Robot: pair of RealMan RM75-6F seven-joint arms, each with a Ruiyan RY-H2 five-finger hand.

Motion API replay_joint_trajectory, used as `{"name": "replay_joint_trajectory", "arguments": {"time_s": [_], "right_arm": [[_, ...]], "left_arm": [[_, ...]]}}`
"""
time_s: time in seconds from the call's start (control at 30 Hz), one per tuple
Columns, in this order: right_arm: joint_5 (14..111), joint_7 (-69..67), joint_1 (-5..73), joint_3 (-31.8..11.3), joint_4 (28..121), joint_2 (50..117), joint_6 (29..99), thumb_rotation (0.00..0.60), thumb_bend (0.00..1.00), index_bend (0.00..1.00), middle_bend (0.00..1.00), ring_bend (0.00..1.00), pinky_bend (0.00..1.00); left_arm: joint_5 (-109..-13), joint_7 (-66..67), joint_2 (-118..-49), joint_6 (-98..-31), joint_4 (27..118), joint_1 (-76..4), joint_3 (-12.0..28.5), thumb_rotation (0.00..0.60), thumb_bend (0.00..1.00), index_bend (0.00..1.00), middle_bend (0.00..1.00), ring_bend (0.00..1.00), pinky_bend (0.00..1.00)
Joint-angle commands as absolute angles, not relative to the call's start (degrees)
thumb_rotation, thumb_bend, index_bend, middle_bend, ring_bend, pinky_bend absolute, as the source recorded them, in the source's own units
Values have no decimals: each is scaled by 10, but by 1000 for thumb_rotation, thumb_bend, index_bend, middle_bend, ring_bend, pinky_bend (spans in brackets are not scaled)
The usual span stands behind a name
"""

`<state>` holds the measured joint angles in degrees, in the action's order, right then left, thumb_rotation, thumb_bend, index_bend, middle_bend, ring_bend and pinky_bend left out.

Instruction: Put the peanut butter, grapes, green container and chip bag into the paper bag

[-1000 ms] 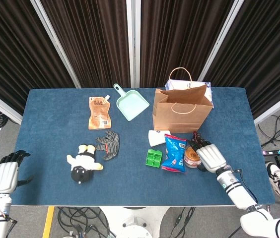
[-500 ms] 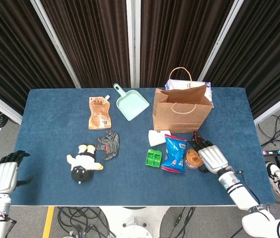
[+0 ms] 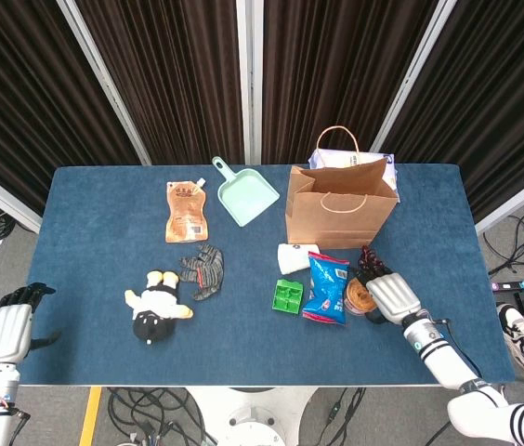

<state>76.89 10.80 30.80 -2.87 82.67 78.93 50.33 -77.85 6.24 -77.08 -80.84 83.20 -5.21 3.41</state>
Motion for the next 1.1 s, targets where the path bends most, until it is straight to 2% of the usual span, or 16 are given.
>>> {"name": "replay_joint_trajectory", "arguments": {"time_s": [0.03, 0.13, 0.27, 0.53, 0.8, 1.1], "right_arm": [[784, 100, 305, -27, 826, 792, 522, 600, 324, 309, 441, 258, 392], [805, 80, 297, -29, 851, 772, 554, 600, 337, 329, 460, 269, 408], [842, 30, 293, -38, 910, 714, 591, 600, 332, 330, 463, 268, 408], [860, -21, 325, -99, 999, 594, 611, 600, 333, 330, 457, 268, 409], [786, 13, 374, -179, 1033, 536, 592, 600, 321, 330, 454, 267, 409], [685, 43, 437, -227, 1012, 525, 531, 600, 321, 330, 452, 267, 406]], "left_arm": [[-779, 62, -771, -809, 832, -51, 34, 600, 84, 351, 338, 256, 278], [-780, 60, -771, -810, 830, -51, 34, 600, 83, 351, 338, 256, 278], [-780, 60, -769, -808, 831, -53, 36, 600, 84, 351, 338, 255, 279], [-781, 57, -769, -814, 831, -48, 34, 600, 84, 351, 337, 256, 279], [-782, 49, -773, -821, 826, -39, 29, 600, 83, 351, 338, 255, 279], [-784, 39, -771, -824, 826, -35, 29, 600, 83, 352, 337, 256, 279]]}}
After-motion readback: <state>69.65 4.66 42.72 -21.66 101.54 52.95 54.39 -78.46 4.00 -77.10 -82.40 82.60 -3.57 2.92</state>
